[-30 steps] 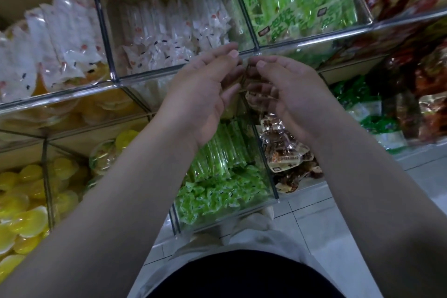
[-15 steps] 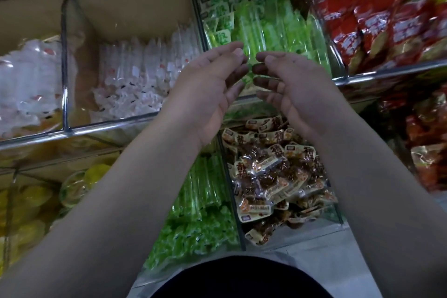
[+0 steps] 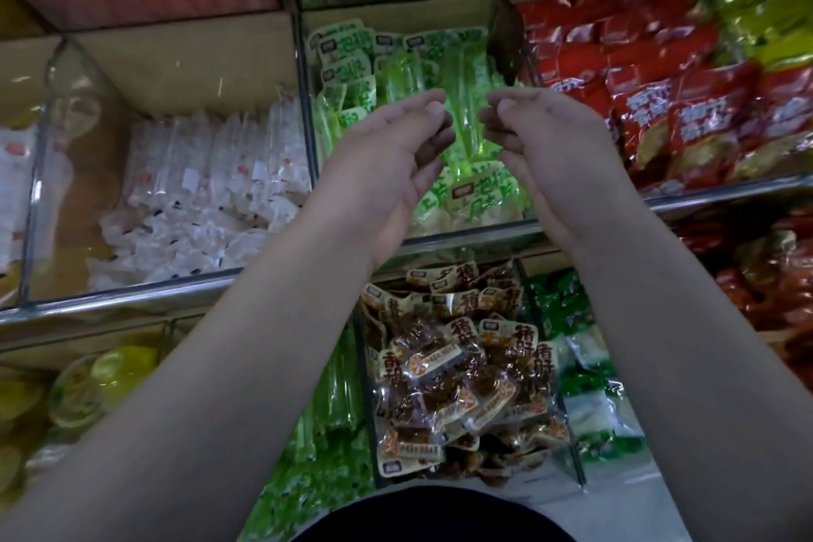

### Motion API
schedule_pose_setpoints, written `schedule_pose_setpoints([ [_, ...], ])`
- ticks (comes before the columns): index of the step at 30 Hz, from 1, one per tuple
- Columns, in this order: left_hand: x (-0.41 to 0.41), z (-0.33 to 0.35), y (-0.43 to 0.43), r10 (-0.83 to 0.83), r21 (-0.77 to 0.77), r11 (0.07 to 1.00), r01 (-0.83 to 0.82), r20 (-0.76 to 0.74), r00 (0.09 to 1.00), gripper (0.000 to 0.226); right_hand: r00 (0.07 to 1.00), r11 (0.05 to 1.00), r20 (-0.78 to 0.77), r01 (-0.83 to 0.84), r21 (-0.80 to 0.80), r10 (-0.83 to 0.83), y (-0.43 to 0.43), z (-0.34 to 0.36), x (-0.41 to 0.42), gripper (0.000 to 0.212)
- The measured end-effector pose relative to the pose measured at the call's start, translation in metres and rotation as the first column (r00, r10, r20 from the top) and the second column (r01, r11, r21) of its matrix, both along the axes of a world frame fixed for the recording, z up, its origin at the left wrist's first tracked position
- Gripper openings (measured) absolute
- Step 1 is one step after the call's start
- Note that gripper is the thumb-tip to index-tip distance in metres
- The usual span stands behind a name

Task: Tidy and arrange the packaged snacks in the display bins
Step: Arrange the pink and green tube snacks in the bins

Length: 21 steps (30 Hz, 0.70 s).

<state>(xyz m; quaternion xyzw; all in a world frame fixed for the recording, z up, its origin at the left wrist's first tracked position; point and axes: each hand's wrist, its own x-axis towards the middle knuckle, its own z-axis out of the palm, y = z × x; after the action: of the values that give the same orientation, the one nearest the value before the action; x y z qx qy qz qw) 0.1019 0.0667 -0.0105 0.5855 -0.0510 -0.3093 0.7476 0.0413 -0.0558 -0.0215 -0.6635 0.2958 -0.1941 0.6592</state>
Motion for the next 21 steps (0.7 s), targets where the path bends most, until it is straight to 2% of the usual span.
schedule_pose_setpoints([
  [6, 0.014, -0.012, -0.028, -0.004, 0.086, 0.996, 0.003, 0.007, 1.000, 0.018, 0.993, 0.996, -0.077, -0.091, -0.016, 0.089, -0.024, -0.012, 0.020, 0.012],
  [9, 0.019, -0.019, -0.035, -0.025, 0.157, 0.987, 0.026, -0.008, 1.000, 0.033, 0.975, 0.987, -0.157, -0.161, 0.000, 0.159, -0.029, -0.026, 0.030, 0.009],
  [13, 0.023, -0.021, -0.043, -0.056, 0.244, 0.967, 0.072, -0.072, 0.996, 0.049, 0.962, 0.979, -0.217, -0.189, -0.080, 0.167, -0.029, -0.038, 0.037, 0.033],
  [15, 0.025, -0.023, -0.047, -0.068, 0.261, 0.962, 0.087, -0.083, 0.994, 0.052, 0.964, 0.978, -0.213, -0.185, -0.093, 0.162, -0.030, -0.040, 0.038, 0.034],
  [17, 0.025, -0.024, -0.047, -0.071, 0.265, 0.960, 0.094, -0.096, 0.993, 0.045, 0.964, 0.980, -0.204, -0.186, -0.072, 0.168, -0.032, -0.042, 0.039, 0.034],
  [19, 0.025, -0.024, -0.047, -0.076, 0.215, 0.971, 0.106, -0.143, 0.987, 0.028, 0.970, 0.985, -0.176, -0.173, -0.023, 0.166, -0.033, -0.043, 0.039, 0.036],
  [21, 0.025, -0.024, -0.046, -0.035, 0.198, 0.978, 0.066, -0.156, 0.987, 0.031, 0.977, 0.986, -0.138, -0.163, 0.028, 0.165, -0.031, -0.042, 0.040, 0.037],
])
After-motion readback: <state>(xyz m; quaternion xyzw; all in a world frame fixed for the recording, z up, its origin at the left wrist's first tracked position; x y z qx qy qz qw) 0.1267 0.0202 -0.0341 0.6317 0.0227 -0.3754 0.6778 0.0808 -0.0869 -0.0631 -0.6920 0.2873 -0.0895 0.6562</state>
